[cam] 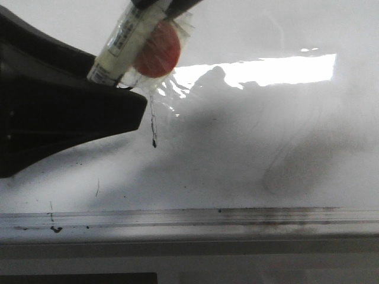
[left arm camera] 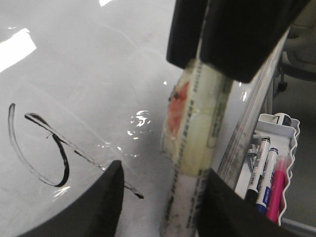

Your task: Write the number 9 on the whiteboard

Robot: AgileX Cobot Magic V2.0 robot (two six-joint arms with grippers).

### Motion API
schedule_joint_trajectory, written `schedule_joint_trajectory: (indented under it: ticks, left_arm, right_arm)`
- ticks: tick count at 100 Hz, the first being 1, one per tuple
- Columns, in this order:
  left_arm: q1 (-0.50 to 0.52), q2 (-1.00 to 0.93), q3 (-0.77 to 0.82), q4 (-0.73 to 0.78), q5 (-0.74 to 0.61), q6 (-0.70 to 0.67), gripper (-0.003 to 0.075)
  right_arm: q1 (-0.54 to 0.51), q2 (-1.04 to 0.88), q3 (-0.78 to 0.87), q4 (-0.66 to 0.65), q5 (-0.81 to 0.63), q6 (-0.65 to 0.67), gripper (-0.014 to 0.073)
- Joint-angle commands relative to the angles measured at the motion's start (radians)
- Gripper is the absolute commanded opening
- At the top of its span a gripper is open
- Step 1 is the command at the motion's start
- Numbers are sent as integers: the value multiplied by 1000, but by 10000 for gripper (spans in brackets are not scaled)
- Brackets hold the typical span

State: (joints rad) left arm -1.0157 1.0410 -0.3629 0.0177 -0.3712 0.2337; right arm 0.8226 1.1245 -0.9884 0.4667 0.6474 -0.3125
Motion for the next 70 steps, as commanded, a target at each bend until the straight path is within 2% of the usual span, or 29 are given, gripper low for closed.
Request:
schedule_joint_trajectory:
  ticks: [1, 25, 47, 54, 64, 66, 70]
  left_arm:
    - [-5, -2, -36, -6, -97, -12, 302]
    - [-21, -30, -36, -6, -83, -13, 302]
    - [-26, -48, -36, -6, -37, -13, 288]
    - [-26, -48, -36, -6, -27, -13, 211]
    - [-26, -48, -36, -6, -25, -13, 0]
    - [-26, -48, -36, -4, -25, -13, -25]
    - [-26, -48, -36, -4, -25, -13, -21]
  right_arm:
    - [5, -14, -36, 20, -47, 3, -42]
    - [5, -14, -36, -43, -52, 17, -42]
    - [5, -13, -36, -43, -46, 19, -42]
    - [5, -13, -36, -43, -46, 19, -42]
    - [5, -13, -36, -45, -34, 19, -42]
    - [5, -13, -36, -44, -34, 19, -42]
    - [5, -13, -36, -44, -34, 19, -42]
